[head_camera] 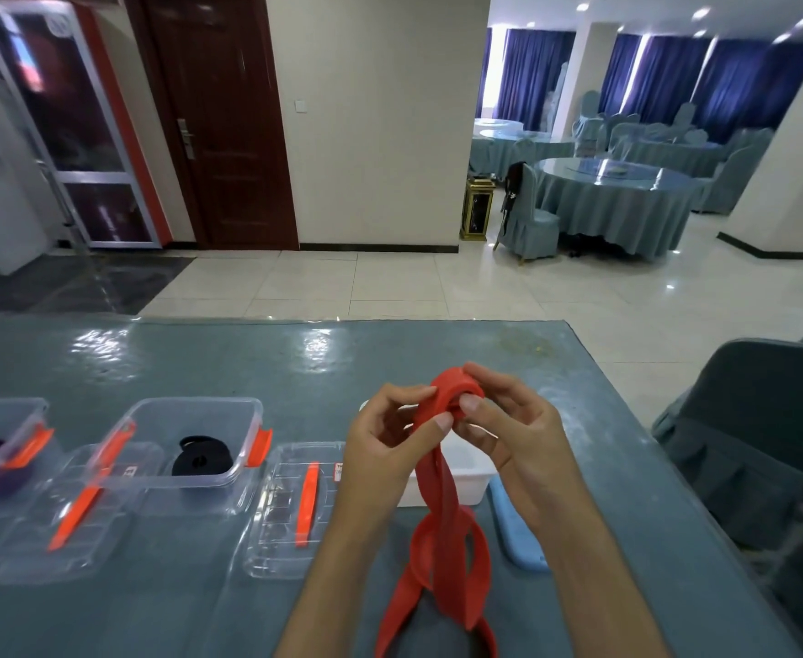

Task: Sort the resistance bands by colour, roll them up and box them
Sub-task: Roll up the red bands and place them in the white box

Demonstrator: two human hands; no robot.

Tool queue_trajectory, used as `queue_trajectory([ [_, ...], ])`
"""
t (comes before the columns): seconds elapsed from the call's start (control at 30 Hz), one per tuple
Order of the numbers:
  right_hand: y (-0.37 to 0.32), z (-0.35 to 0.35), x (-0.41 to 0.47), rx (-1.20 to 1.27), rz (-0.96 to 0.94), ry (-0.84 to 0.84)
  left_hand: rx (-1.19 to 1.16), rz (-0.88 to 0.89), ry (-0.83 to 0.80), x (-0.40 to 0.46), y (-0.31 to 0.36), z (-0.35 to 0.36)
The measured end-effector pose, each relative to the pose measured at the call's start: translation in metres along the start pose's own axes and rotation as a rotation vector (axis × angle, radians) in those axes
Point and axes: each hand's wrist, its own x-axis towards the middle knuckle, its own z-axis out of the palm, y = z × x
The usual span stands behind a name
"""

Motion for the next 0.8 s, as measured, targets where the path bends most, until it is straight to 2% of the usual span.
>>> queue_trajectory([
  [0.4,0.008,-0.001,-0.005,0.237,0.133,-0.060,-0.047,0.049,0.040,-0.002,0.003,0.005],
  [0.53,0.011,0.002,-0.005,0.180,0.061,-0.047,-0.058,0.020,0.064,-0.003,0.002,0.002],
  [0.67,0.013,0.001,-0.007,0.198,0.036,-0.031,-0.035,-0.010,-0.003,-0.002,0.005,0.000],
  [0.8,0.019,-0.001,-0.007,0.186,0.040,-0.039,0.034,0.041,-0.013,0.000,0.007,-0.001],
])
